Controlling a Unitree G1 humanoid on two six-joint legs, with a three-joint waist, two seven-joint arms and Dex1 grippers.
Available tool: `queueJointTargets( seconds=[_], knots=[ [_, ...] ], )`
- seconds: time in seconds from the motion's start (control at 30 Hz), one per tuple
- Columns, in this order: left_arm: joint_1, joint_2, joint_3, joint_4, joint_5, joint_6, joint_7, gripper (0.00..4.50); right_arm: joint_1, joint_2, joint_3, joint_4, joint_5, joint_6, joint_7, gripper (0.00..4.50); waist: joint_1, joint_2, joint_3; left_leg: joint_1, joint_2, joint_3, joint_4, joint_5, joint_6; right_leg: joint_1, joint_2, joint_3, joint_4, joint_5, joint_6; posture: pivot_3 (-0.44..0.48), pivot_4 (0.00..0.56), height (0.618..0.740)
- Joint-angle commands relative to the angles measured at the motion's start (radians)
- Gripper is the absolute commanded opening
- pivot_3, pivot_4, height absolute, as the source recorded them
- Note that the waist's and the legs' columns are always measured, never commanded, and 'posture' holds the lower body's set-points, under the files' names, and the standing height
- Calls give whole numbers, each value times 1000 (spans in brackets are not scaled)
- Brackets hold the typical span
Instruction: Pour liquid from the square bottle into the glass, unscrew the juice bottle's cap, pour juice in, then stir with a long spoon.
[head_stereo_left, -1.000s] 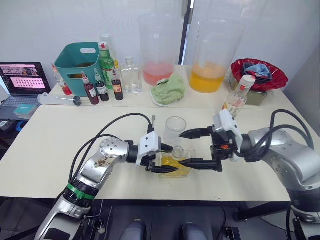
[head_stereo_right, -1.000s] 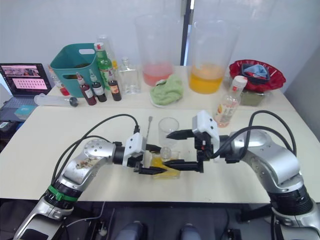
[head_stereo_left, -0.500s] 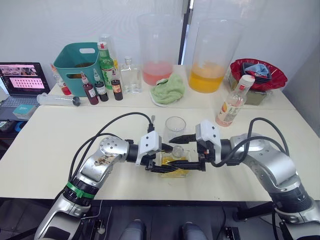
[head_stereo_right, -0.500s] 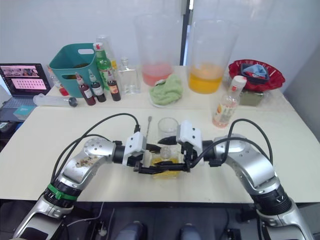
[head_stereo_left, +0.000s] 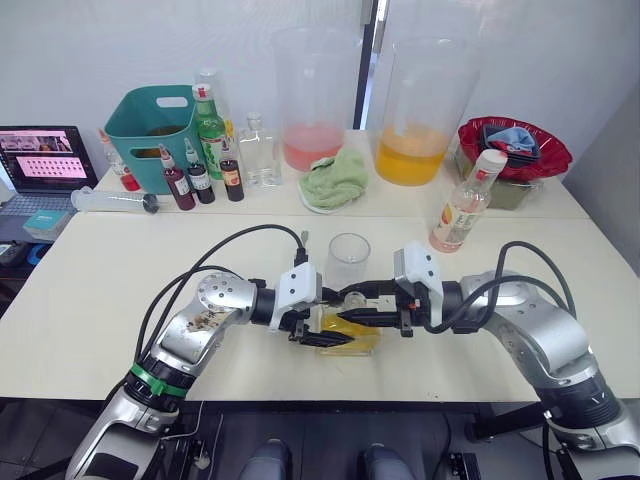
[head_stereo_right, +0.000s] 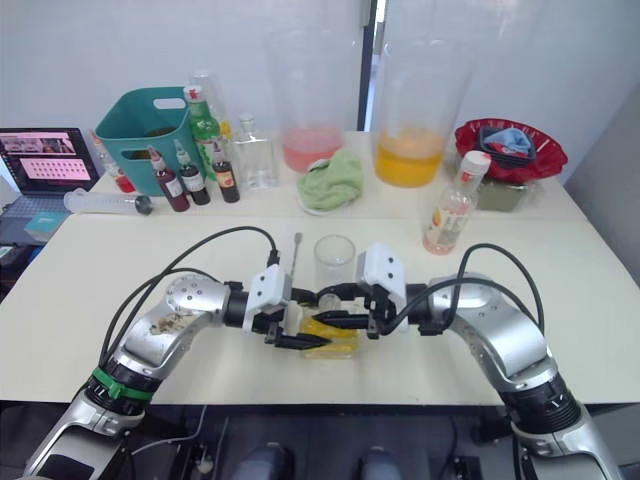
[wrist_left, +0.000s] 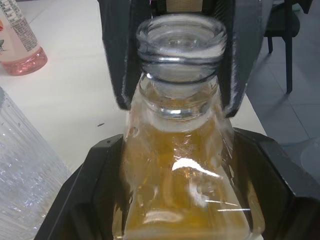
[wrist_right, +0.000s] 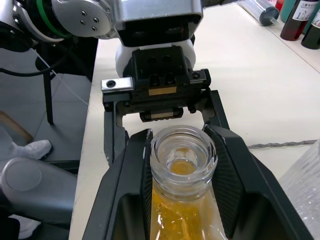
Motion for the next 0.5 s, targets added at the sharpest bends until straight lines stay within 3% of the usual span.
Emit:
queueJointTargets(
  seconds=[0.03,0.33,0.5],
  knots=[
    [10,22,-37,3,29,19,-21,2767,-20,-1,-27,-38,47,20,23,1094,-1,0,0,0,0,0,0,0,0,0,0,0,0,0,0,0,150,740],
    [1,15,-38,17,31,10,-18,2767,-99,-21,-137,-44,177,123,9,1094,0,0,0,0,0,-1,0,0,0,0,0,0,0,0,0,0,150,740],
    [7,1,-45,10,26,12,-10,2767,-134,-105,-232,41,166,128,19,1094,2,0,0,0,0,0,0,0,0,0,0,0,0,0,0,0,150,740]
  ],
)
